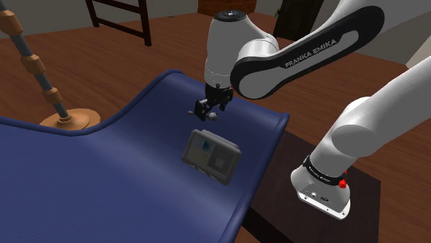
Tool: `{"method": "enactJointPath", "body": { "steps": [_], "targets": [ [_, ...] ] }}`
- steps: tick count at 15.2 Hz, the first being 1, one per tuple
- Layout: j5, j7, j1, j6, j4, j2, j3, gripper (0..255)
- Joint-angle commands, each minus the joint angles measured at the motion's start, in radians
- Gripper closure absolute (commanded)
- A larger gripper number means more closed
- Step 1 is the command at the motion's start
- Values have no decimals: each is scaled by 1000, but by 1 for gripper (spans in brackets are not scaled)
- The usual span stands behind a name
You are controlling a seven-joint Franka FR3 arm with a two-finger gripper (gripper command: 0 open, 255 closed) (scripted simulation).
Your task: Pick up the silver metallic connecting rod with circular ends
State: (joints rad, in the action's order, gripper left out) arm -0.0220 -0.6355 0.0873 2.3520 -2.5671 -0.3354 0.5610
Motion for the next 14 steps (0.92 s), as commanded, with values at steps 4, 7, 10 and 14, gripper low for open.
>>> {"method": "enactJointPath", "body": {
  "steps": [4, 7, 10, 14],
  "targets": [
    [-1, -1, 0, 6, -4, 1, 1, 255],
    [-1, -4, 0, 6, -3, 3, 3, 255],
    [-1, -1, 0, 5, -4, 1, 0, 255],
    [19, 23, -11, -55, 24, -36, -17, 255]
  ]
}}
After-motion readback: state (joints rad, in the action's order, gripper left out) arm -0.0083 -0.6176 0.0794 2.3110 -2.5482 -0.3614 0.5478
